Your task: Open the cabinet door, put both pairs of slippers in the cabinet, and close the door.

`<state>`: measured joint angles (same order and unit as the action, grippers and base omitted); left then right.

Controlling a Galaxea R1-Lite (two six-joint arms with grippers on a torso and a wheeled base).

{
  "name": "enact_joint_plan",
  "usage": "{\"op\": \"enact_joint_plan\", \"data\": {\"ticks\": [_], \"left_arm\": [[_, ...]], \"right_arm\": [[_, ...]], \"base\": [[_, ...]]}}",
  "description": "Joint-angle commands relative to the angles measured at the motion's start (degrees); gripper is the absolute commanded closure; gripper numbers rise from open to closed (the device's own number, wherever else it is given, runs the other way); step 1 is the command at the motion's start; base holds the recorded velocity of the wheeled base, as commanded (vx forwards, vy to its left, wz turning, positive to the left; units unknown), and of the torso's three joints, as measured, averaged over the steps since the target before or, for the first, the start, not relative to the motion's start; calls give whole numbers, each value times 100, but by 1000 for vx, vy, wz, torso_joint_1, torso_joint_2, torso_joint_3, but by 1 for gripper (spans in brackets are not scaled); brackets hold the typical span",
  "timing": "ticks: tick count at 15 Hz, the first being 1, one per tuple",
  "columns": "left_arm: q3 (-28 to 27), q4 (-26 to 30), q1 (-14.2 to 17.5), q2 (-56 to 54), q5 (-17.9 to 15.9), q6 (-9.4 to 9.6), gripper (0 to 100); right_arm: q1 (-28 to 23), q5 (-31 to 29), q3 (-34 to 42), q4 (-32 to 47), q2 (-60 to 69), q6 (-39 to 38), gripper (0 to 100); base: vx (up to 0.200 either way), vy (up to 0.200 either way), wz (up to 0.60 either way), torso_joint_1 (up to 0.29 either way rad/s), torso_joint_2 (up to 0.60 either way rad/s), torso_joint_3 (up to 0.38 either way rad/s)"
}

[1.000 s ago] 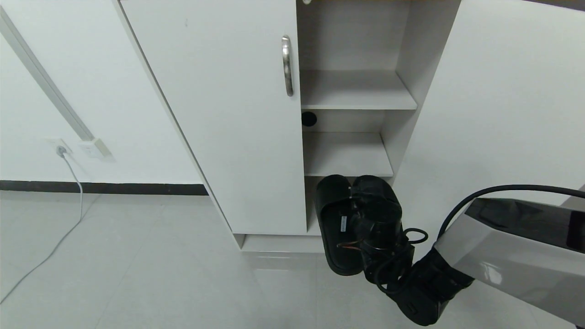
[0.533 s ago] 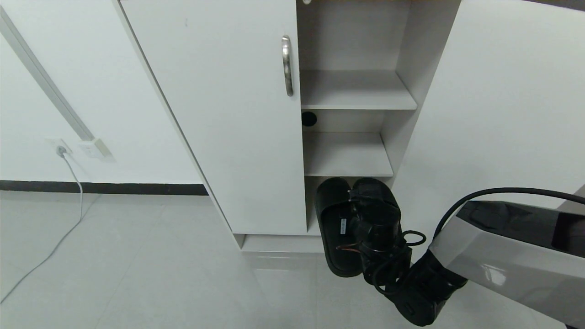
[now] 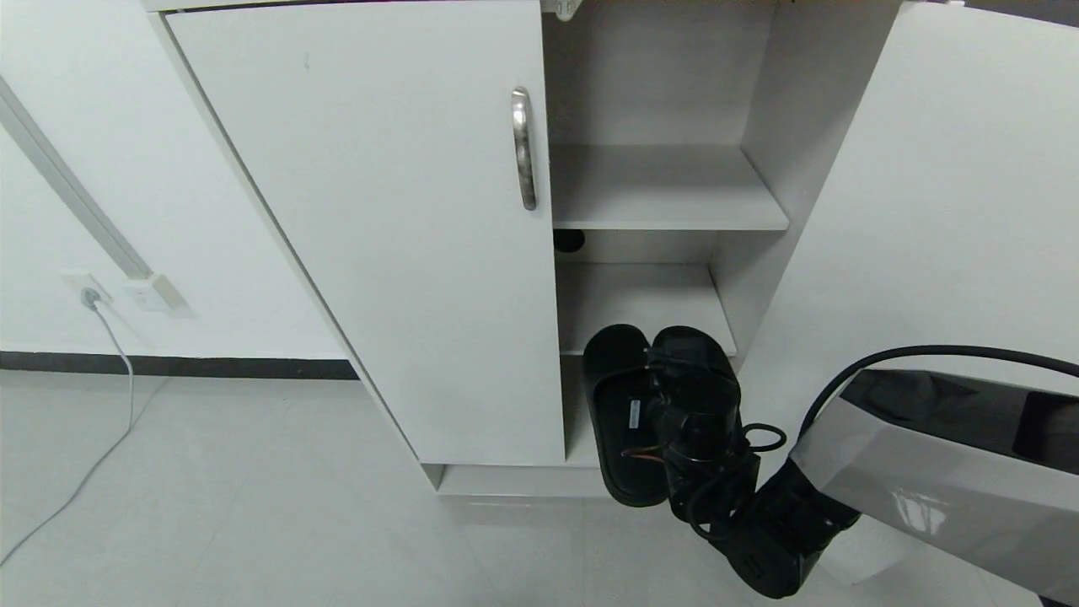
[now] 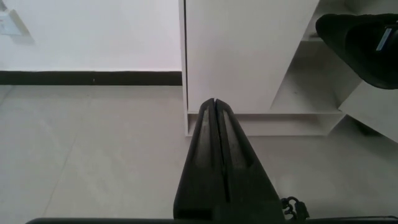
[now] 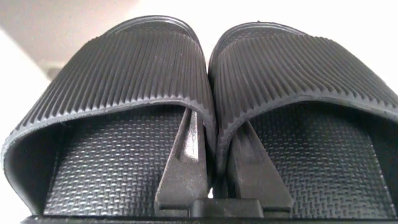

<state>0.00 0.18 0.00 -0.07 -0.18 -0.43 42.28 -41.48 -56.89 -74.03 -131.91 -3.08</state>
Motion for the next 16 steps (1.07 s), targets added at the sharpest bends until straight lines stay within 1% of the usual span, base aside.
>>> {"op": "enact_joint_plan", "data": {"ticks": [1,6,10,12,16], "left_arm": [[0,-1,0,7,1,-1,100],[0,-1,0,7,1,-1,100],[0,-1,0,7,1,-1,100],[0,-1,0,7,1,-1,100],[0,-1,0,7,1,-10,100]], "right_arm": [[0,0,-15,-6,-10,-8,100],[-9,9,-59,-15,-10,-8,100],[-176,35,-384,47,-194,-8,100],[-273,53,-604,231,-265,-17,100],[-563,141,-1491,741,-625,-70,100]], "base": [[200,0,0,2,-2,2],[200,0,0,5,3,2],[0,0,0,0,0,0],[0,0,0,0,0,0],[0,0,0,0,0,0]]}}
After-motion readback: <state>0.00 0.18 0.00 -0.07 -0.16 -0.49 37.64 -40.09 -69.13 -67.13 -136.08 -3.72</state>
